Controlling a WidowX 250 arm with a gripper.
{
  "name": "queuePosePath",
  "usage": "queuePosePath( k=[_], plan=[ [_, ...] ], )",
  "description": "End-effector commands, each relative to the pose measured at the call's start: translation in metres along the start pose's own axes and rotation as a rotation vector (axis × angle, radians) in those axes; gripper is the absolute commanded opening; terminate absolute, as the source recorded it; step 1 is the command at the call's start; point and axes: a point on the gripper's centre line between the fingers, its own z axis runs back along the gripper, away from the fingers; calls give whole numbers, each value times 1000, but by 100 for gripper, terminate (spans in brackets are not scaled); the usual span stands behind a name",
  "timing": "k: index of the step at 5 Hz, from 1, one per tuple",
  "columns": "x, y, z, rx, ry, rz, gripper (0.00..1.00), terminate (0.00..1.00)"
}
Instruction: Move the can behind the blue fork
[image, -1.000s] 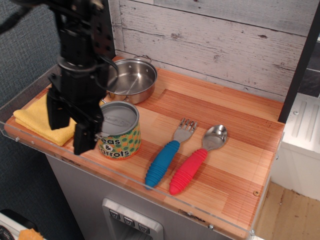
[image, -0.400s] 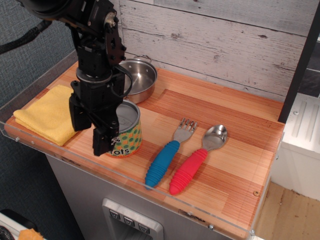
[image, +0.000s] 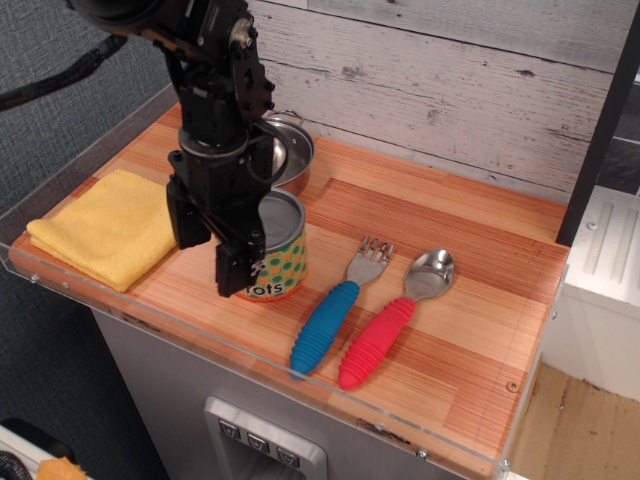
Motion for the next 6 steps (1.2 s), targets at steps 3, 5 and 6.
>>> queuePosePath(
  k=[3, 5, 6],
  plan=[
    [49, 15, 20, 18, -143, -16, 100, 0],
    [68, 15, 23, 1, -175, -25, 100, 0],
    [79, 16, 24, 1, -204, -10, 100, 0]
  ],
)
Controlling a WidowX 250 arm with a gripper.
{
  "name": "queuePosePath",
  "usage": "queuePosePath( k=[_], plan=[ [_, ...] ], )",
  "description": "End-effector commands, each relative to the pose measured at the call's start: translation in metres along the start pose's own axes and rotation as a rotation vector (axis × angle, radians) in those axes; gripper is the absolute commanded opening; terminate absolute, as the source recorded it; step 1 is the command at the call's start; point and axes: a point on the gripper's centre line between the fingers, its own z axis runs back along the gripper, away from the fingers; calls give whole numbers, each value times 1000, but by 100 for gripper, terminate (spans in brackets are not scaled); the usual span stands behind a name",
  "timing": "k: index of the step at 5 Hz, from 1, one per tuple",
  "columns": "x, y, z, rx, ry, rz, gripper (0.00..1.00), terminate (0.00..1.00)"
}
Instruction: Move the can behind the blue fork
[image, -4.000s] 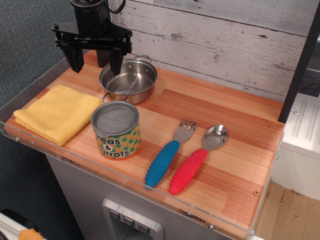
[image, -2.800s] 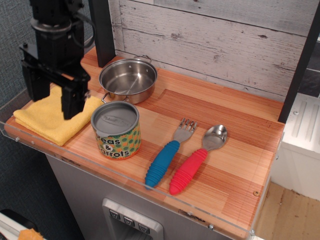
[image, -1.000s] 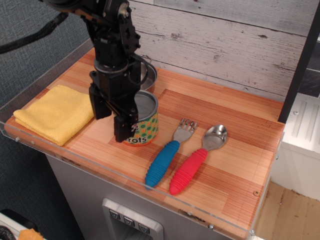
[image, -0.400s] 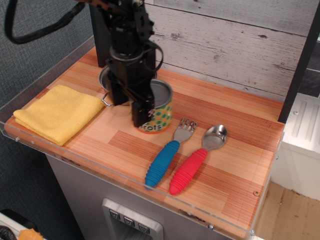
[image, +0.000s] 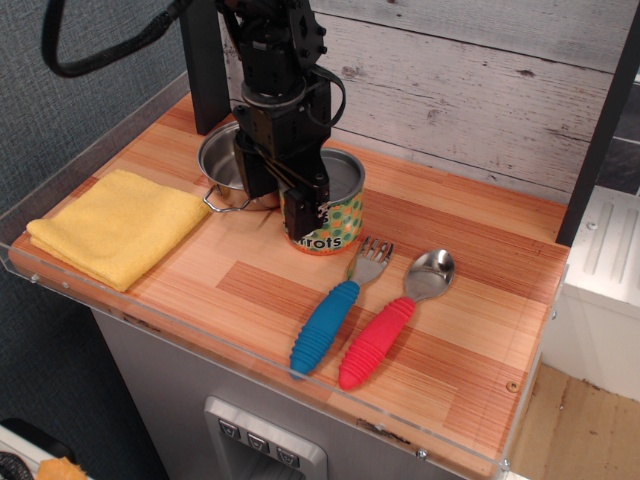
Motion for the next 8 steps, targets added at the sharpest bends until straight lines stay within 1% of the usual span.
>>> queuePosePath(
  k=[1, 3, 4, 5, 6, 7, 8],
  plan=[
    [34, 5, 14, 48, -71, -19, 100, 0],
    [55, 1, 8, 38, -92, -21, 100, 0],
    [65, -3, 9, 34, -122, -32, 100, 0],
    [74, -7, 13, 35, -137, -40, 100, 0],
    [84, -11, 16, 22, -157, -45, 100, 0],
    [92, -18, 14, 14, -162, -66, 100, 0],
    [93, -21, 17, 6, -169, -70, 100, 0]
  ],
)
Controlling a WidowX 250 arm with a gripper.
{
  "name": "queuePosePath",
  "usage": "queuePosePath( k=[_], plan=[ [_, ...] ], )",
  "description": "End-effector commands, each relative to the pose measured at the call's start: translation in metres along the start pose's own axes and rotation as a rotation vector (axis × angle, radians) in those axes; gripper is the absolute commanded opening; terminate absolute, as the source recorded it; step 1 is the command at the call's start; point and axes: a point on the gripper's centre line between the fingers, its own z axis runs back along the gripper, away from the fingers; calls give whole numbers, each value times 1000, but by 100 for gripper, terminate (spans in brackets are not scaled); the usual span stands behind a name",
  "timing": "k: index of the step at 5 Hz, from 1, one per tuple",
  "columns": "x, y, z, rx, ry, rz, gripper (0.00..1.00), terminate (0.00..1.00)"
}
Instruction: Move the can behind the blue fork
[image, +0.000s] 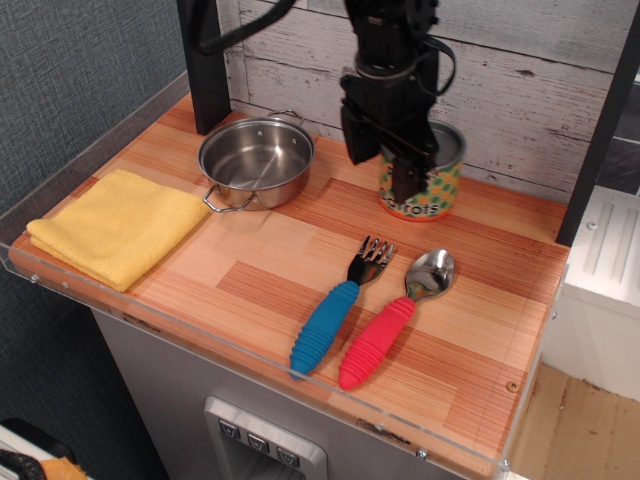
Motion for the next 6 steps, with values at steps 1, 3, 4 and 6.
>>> queuePosePath(
  k=[1, 3, 4, 6],
  plan=[
    [6, 5, 35, 21, -65, 13, 100, 0],
    [-15, 15, 68, 36, -32, 141, 100, 0],
    [-30, 23, 82, 66, 6, 279, 100, 0],
    [-59, 67, 93, 143, 28, 650, 100, 0]
  ],
)
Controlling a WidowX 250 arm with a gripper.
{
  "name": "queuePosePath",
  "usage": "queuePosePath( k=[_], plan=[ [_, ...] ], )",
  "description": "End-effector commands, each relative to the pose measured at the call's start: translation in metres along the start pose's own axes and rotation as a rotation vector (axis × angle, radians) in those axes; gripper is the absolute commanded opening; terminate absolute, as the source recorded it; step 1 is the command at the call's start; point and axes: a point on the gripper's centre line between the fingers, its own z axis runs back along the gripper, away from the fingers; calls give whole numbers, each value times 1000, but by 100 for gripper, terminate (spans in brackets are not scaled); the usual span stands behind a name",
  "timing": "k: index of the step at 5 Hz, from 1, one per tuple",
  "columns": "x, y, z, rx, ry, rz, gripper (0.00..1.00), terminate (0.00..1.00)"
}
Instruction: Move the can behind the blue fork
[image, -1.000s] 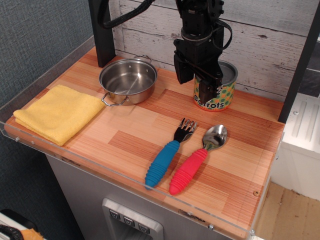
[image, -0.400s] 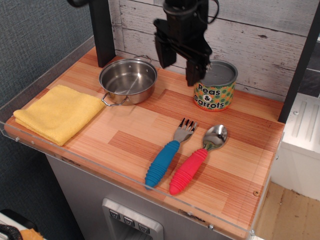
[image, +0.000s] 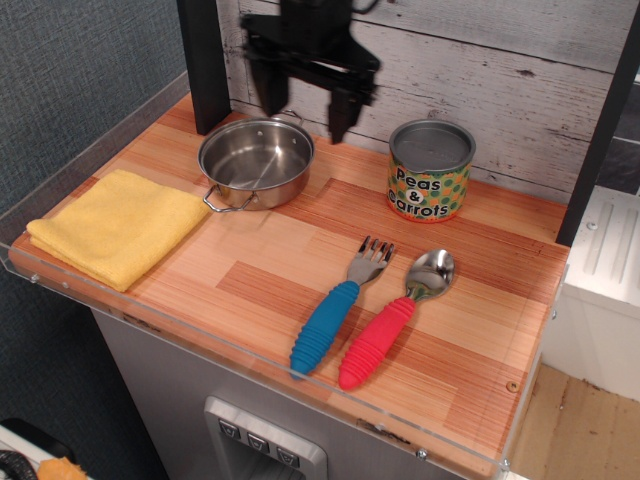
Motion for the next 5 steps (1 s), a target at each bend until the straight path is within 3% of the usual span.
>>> queuePosePath(
  k=[1, 2, 5],
  plan=[
    [-12, 65, 22, 31, -29, 321, 100, 0],
    [-23, 96, 19, 38, -25, 423, 100, 0],
    [-23, 147, 5, 92, -10, 498, 100, 0]
  ],
)
